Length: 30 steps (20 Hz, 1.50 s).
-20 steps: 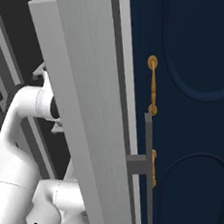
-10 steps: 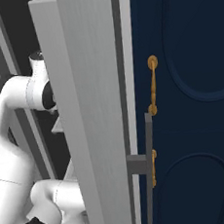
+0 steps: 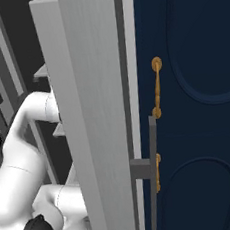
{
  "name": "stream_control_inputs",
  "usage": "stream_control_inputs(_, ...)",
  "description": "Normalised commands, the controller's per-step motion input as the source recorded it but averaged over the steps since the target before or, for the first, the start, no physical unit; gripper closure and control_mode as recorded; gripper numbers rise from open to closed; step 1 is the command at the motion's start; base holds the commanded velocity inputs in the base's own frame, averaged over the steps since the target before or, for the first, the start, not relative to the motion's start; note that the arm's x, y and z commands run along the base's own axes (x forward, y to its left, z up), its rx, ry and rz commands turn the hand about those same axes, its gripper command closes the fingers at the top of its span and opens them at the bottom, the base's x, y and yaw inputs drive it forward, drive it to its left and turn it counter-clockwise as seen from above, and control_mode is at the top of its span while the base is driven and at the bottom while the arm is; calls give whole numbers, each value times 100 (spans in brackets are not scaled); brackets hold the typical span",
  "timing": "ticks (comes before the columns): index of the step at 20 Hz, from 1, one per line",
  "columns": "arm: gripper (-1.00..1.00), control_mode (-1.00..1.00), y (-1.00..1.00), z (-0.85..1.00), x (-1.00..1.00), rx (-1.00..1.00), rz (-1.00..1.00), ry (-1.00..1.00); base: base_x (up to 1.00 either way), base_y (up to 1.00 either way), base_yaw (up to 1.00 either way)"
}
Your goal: Grab a lemon wedge from the fridge and one ice cube from the ice bowl, and put them in the glass of lemonade.
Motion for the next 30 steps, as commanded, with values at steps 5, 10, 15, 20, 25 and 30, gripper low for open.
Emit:
stream_control_inputs(5, -100, -100, -1, -40, 50, 0, 4, -4, 0, 0, 0)
stream_control_inputs(10, -100, -100, 0, 0, 45, 0, 4, -4, 0, 0, 0)
stream_control_inputs(15, -100, -100, 0, 0, 59, 0, 3, 0, 0, 0, 0)
stream_control_inputs(20, -100, -100, 0, -13, 57, 0, 4, 0, 0, 0, 0)
stream_control_inputs(25, -100, -100, 0, -25, 52, 0, 4, -4, 0, 0, 0)
stream_control_inputs(30, -100, -100, 0, -12, 20, 0, 5, -4, 0, 0, 0)
